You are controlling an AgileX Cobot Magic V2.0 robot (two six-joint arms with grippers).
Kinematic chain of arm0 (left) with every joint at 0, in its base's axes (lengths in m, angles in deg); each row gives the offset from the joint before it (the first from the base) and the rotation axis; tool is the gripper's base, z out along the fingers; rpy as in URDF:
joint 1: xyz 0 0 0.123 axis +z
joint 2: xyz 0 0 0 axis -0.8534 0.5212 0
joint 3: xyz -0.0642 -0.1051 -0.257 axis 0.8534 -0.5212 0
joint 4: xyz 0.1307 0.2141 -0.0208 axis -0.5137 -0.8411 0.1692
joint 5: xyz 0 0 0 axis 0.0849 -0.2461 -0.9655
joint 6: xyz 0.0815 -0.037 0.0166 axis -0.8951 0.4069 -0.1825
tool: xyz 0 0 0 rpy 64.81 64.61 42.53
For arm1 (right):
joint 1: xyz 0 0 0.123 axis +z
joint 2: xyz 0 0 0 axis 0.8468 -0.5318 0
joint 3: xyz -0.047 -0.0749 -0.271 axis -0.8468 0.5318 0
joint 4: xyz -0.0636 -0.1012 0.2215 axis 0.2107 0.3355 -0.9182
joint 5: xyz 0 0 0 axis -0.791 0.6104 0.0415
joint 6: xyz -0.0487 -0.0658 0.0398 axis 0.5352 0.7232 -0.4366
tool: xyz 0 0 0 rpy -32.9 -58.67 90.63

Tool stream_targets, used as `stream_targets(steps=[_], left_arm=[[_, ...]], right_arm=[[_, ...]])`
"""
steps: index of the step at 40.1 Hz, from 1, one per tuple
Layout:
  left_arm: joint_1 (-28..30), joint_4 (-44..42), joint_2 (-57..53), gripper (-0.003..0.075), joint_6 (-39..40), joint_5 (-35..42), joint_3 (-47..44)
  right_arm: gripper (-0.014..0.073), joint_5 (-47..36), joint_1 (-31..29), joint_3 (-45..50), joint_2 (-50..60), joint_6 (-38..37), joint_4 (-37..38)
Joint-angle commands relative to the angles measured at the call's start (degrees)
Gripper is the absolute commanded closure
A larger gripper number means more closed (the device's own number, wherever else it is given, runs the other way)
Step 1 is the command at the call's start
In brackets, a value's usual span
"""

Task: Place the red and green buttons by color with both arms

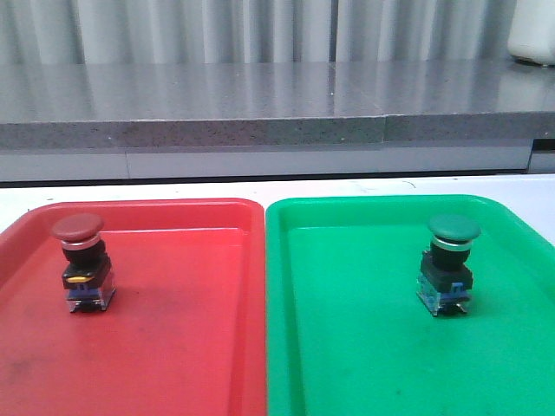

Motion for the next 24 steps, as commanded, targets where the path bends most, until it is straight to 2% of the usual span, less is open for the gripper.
stream_targets(steps=[1, 6, 15, 24], left_arm=[[0.13, 0.27, -0.9, 0.074, 0.43, 4.92, -1.38], [0.13, 0.27, -0.9, 0.074, 0.43, 4.92, -1.38], [0.13, 0.27, -0.9, 0.074, 0.43, 4.92, -1.38], [0.13, 0.27, -0.9, 0.074, 0.43, 4.92, -1.38]], right_arm=[[0.0664, -4.09, 0.0, -1.38, -0.07, 0.16, 1.03], [0.0664, -9.33, -4.07, 2.18, 2.91, 0.16, 3.11], [0.0664, -29.4, -15.55, 17.12, 14.17, 0.16, 3.16], [0.0664, -41.16, -19.69, 31.59, 25.11, 0.16, 2.86]])
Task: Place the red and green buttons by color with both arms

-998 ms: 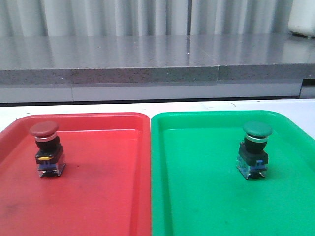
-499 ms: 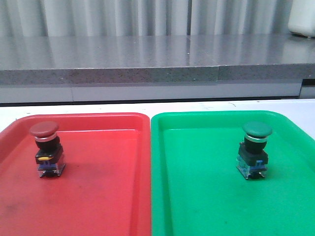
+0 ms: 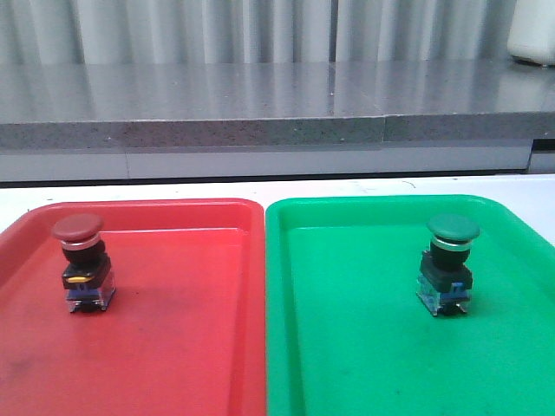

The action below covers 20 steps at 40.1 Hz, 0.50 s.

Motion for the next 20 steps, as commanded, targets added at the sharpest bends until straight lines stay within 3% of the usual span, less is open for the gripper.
stream_targets(steps=[1, 10, 20], left_arm=[[0.13, 0.27, -0.9, 0.074, 0.43, 4.92, -1.38], [0.13, 0.27, -0.9, 0.074, 0.43, 4.92, -1.38], [0.13, 0.27, -0.9, 0.074, 0.43, 4.92, -1.38]], right_arm=[[0.0664, -9.6, -1.59, 4.04, 3.65, 0.16, -0.05], [0.0664, -14.41, -3.87, 13.23, 11.37, 0.16, -0.05], [0.0664, -16.88, -3.76, 16.78, 14.0, 0.11, -0.11]])
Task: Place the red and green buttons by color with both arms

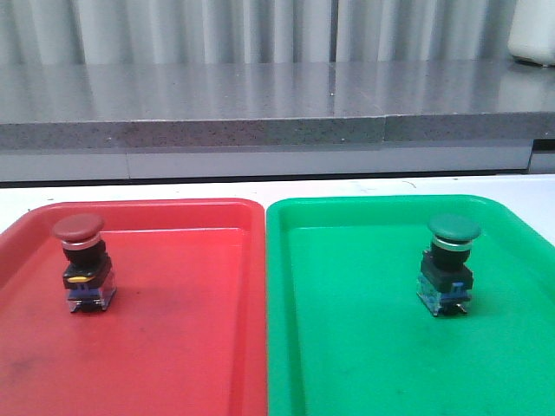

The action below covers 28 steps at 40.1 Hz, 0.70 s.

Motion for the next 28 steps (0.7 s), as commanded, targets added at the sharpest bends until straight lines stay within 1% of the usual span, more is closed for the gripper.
stream_targets(steps=[1, 9, 16, 28], left_arm=[[0.13, 0.27, -0.9, 0.074, 0.33, 4.92, -1.38], [0.13, 0.27, -0.9, 0.074, 0.33, 4.92, -1.38], [0.13, 0.27, -0.9, 0.074, 0.33, 4.92, -1.38], [0.13, 0.27, -0.9, 0.074, 0.33, 4.92, -1.38]], right_arm=[[0.0664, -5.87, -0.2, -0.34, 1.02, 0.11, -0.11], [0.0664, -6.01, 0.06, -0.34, 1.02, 0.11, -0.11], [0.0664, -5.84, 2.38, -0.34, 1.02, 0.11, -0.11], [0.0664, -6.03, 1.32, -0.34, 0.97, 0.11, -0.11]])
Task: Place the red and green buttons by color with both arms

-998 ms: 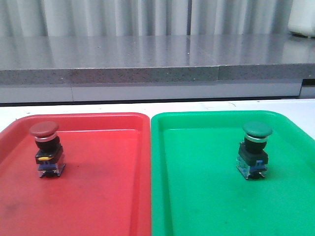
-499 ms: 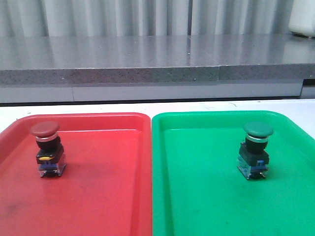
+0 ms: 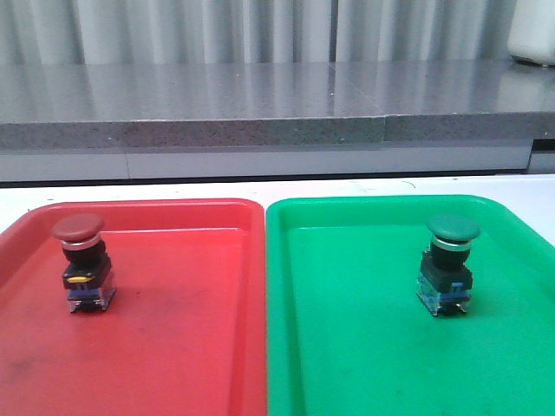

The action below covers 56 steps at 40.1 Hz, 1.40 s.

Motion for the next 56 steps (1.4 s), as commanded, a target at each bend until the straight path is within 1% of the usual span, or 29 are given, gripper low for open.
stream_targets(steps=[1, 9, 13, 21, 56], left_arm=[[0.13, 0.27, -0.9, 0.074, 0.33, 4.92, -1.38], [0.13, 0.27, -0.9, 0.074, 0.33, 4.92, -1.38], [0.13, 0.27, -0.9, 0.074, 0.33, 4.92, -1.38], [0.13, 0.27, -0.9, 0.074, 0.33, 4.92, -1.38], [0.13, 0.27, -0.9, 0.074, 0.33, 4.92, -1.38]], right_arm=[[0.0664, -5.4, -0.43, -0.34, 0.97, 0.11, -0.11], [0.0664, -5.4, -0.43, -0.34, 0.97, 0.11, -0.11], [0.0664, -5.8, -0.43, -0.34, 1.04, 0.06, -1.92], [0.0664, -8.18, -0.43, -0.34, 1.04, -5.44, -2.6], [0.0664, -7.94, -0.43, -0.34, 0.99, -5.54, -2.49]])
